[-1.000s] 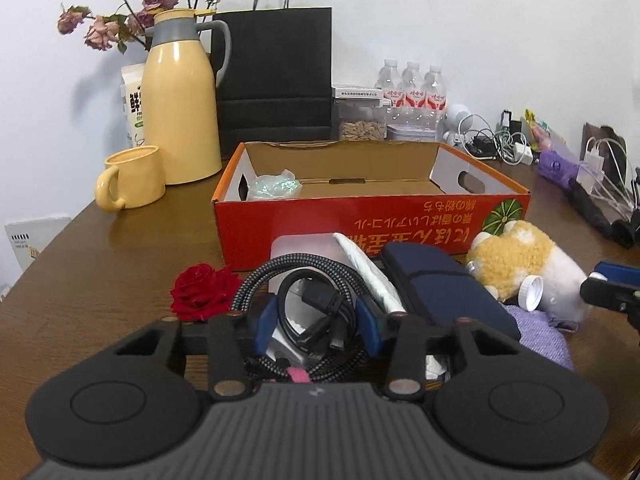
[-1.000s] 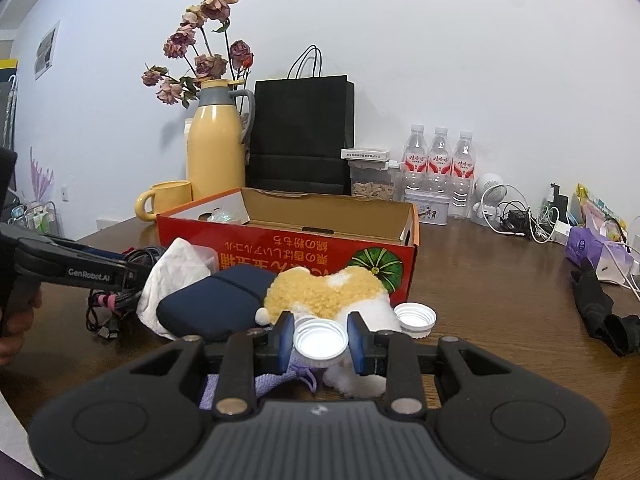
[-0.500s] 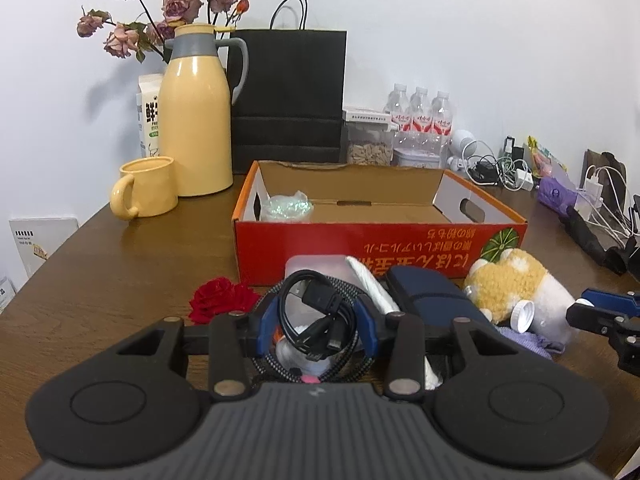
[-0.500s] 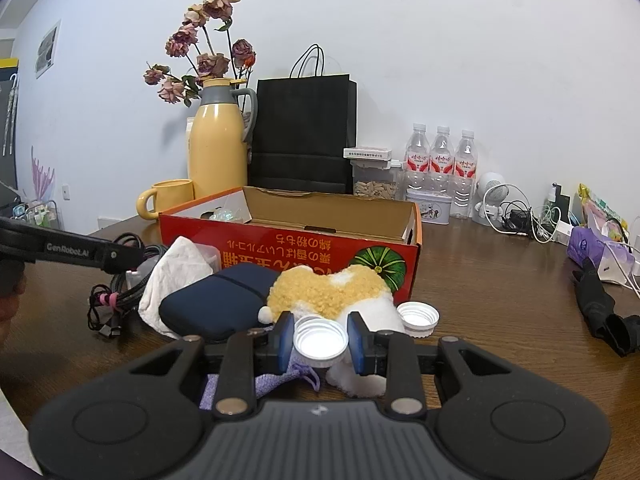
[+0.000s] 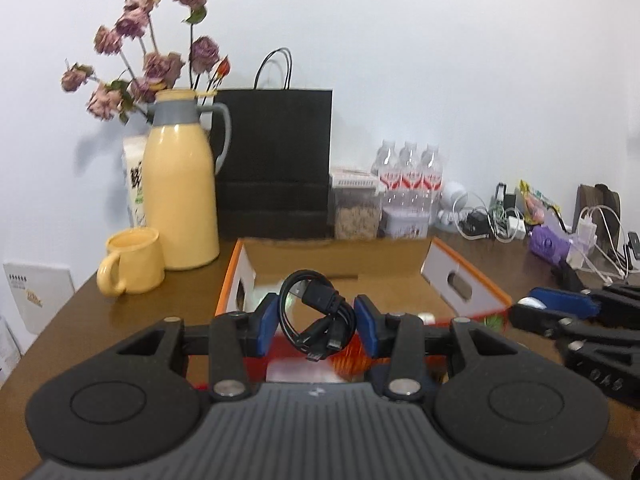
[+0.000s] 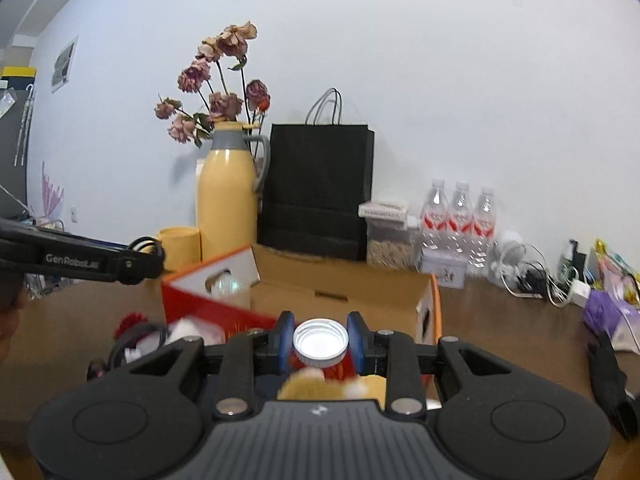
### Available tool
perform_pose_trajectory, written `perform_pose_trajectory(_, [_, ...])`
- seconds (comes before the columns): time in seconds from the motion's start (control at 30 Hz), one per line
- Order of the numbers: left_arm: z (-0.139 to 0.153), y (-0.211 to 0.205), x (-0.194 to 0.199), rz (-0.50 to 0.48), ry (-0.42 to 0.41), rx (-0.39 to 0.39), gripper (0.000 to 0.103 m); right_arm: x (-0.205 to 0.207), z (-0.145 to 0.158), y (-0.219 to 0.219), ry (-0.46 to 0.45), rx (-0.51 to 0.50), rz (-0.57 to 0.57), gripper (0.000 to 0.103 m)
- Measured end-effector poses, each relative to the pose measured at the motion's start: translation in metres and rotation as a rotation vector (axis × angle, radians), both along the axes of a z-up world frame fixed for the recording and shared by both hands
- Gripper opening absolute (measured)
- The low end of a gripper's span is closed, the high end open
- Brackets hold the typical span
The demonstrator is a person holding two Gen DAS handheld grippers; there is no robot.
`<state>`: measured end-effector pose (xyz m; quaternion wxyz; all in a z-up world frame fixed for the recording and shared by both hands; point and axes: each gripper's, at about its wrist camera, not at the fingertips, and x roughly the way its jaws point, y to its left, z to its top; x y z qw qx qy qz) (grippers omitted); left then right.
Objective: Organize objects
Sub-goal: 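Carry the cap and cable into the box and open both grippers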
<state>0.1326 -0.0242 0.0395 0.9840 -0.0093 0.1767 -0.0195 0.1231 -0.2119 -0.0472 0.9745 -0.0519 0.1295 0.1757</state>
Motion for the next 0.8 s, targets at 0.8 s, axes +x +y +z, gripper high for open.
perform_pose_trajectory(0.8, [-0.01,-0.019,0.133,0.166,0.151,-0.048,0.041,0.188,-0.006,0.053,0.273,-0.029,-0.158,0.027])
